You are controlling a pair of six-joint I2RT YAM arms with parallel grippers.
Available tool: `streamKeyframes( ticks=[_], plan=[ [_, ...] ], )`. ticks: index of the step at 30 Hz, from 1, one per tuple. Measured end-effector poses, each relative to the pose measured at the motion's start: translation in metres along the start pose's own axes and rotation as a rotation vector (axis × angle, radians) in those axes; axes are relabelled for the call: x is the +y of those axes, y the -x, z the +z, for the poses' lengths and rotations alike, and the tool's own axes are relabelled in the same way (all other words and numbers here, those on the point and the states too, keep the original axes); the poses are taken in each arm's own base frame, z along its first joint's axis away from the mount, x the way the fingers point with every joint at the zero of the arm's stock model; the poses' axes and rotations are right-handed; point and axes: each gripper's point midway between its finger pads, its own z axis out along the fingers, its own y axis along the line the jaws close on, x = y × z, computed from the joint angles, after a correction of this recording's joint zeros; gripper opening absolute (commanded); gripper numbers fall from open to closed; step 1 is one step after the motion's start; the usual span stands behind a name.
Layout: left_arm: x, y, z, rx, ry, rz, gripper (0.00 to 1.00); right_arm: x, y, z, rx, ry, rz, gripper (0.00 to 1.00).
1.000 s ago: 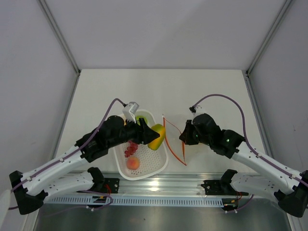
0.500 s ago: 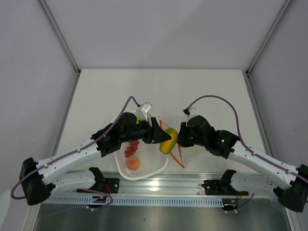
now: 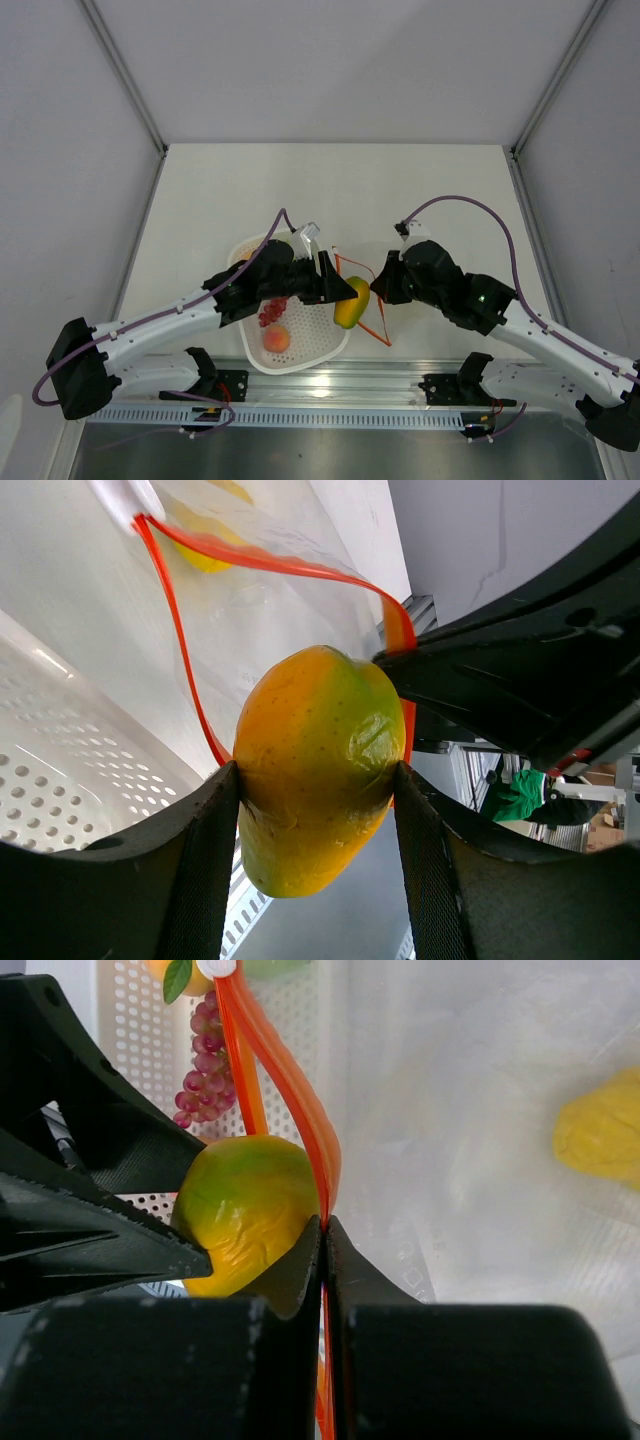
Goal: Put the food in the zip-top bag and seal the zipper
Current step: Place the fake fruit in the zipper food storage bag.
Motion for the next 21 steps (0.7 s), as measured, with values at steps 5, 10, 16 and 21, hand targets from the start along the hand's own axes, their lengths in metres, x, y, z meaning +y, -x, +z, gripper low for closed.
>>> streamKeyframes(
  ticks=[5, 10, 16, 21],
  plan=[
    [0.007, -0.003, 0.007, 0.016, 0.027, -0.030, 0.49, 0.004, 0.000, -0.002, -0.001, 0.018, 0.002, 0.00],
    [0.012, -0.005, 0.013, 0.024, 0.049, -0.089, 0.51, 0.012, -0.003, 0.000, 0.008, 0.041, -0.003, 0.00],
    [0.013, -0.001, 0.014, -0.002, 0.064, -0.158, 0.78, 0.013, -0.001, 0.000, -0.002, 0.043, 0.003, 0.00],
    [0.005, 0.007, 0.013, -0.041, 0.034, -0.186, 0.99, 0.015, -0.002, 0.000, 0.002, 0.046, 0.004, 0.00]
  ],
)
